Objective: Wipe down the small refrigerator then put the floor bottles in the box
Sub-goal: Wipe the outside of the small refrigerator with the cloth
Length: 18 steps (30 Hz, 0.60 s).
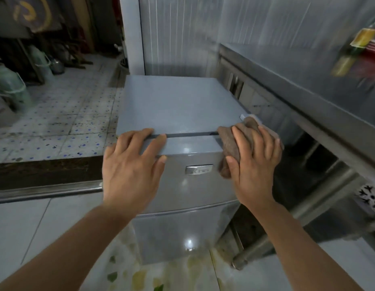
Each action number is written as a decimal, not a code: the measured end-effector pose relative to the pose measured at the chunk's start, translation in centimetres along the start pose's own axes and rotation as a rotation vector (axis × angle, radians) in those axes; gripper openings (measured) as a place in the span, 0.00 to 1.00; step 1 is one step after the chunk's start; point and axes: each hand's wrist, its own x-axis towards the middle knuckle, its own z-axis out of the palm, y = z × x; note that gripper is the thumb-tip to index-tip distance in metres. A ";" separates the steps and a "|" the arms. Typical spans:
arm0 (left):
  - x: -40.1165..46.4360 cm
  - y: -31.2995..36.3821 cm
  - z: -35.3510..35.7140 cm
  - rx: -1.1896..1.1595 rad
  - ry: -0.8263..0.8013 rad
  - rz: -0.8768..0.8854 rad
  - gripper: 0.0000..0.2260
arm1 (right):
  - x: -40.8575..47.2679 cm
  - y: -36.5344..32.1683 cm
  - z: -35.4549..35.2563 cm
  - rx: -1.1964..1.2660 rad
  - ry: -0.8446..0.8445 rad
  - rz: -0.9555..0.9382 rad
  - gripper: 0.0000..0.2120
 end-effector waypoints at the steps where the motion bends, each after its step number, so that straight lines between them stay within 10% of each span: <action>1: -0.1 -0.1 0.3 0.002 0.049 0.015 0.18 | -0.3 0.4 0.5 -0.005 0.034 -0.015 0.25; 8: -3.0 -0.2 3.8 -0.002 0.360 0.030 0.22 | -2.9 1.9 5.1 0.040 0.286 0.014 0.31; 18: -5.6 -2.0 3.5 0.032 0.373 0.060 0.26 | -9.5 2.9 9.6 0.073 0.218 0.130 0.34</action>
